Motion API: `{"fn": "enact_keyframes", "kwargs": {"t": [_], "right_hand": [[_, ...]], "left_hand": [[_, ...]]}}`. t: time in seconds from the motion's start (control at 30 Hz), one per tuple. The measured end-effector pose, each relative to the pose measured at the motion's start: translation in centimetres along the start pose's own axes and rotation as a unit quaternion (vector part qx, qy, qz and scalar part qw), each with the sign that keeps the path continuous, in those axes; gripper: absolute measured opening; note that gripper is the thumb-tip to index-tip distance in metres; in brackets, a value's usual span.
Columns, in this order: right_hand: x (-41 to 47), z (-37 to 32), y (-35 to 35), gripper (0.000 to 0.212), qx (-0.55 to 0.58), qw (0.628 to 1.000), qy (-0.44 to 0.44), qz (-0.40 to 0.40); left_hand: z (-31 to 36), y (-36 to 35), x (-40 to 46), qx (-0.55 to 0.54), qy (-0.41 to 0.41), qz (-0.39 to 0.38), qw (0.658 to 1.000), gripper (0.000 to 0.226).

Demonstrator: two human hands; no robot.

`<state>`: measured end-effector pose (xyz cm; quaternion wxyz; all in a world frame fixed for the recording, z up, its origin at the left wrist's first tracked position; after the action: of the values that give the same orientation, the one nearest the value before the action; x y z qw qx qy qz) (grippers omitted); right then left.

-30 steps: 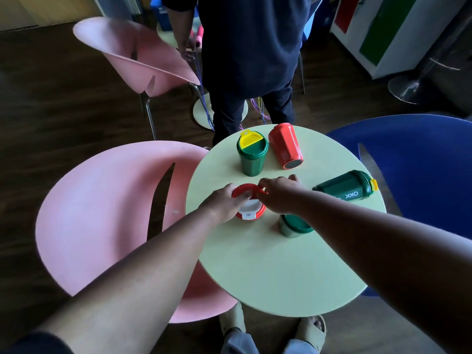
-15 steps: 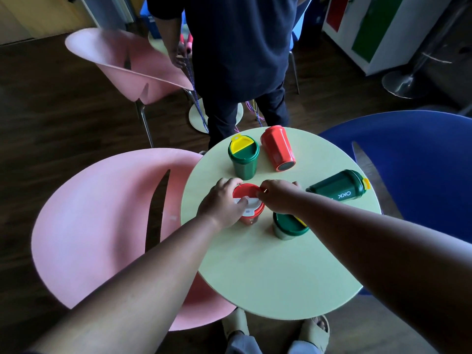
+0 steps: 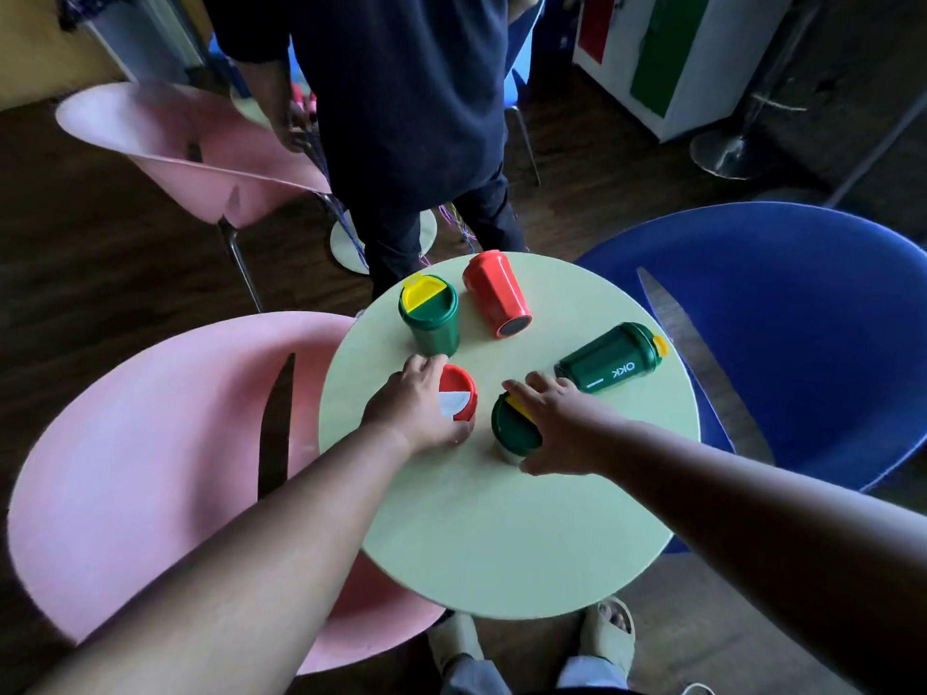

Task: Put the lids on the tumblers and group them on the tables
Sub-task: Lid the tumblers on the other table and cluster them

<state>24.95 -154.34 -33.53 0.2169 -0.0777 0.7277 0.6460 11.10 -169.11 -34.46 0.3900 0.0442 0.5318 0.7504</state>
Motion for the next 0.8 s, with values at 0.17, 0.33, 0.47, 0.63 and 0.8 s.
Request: {"fn": "enact_keyframes", "kwargs": {"t": [0.17,0.33,0.47,0.63,0.8], "right_hand": [[0.2,0.4,0.4,0.091,0.011,0.999,-0.043,0.013],[-0.3,0.1,0.3,0.085,0.038,0.992,-0.117,0.003],[-0.6,0.1,0.3,0.096,0.034,0.992,-0.124,-0.004],[-0.7,0.2,-0.1,0.115,-0.006,0.996,-0.086,-0.02],[-0.8,0.4,-0.5,0.105,0.012,0.995,-0.098,-0.01]], "left_hand": [[0.4,0.2,-1.2,0.009,-0.078,-0.069,0.995,0.102],[0.3,-0.3,-2.2,0.059,-0.15,-0.113,0.98,0.088],[0.0,-0.6,-2.4,0.051,-0.151,-0.11,0.981,0.09],[-0.3,-1.3,-2.6,0.024,-0.101,-0.101,0.99,0.099],[0.1,-1.6,-2.7,0.005,-0.106,-0.086,0.991,0.093]]}}
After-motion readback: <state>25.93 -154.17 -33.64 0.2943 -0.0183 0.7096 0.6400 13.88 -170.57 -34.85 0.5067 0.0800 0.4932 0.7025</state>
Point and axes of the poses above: each hand's wrist, its own x-axis towards the middle knuckle, its own y-axis out of the back of the hand, z = x × y, the point moved 3 cm from there along x, towards the middle knuckle, and after that the axes turned 10 degrees about -x, right-handed, at the moved point
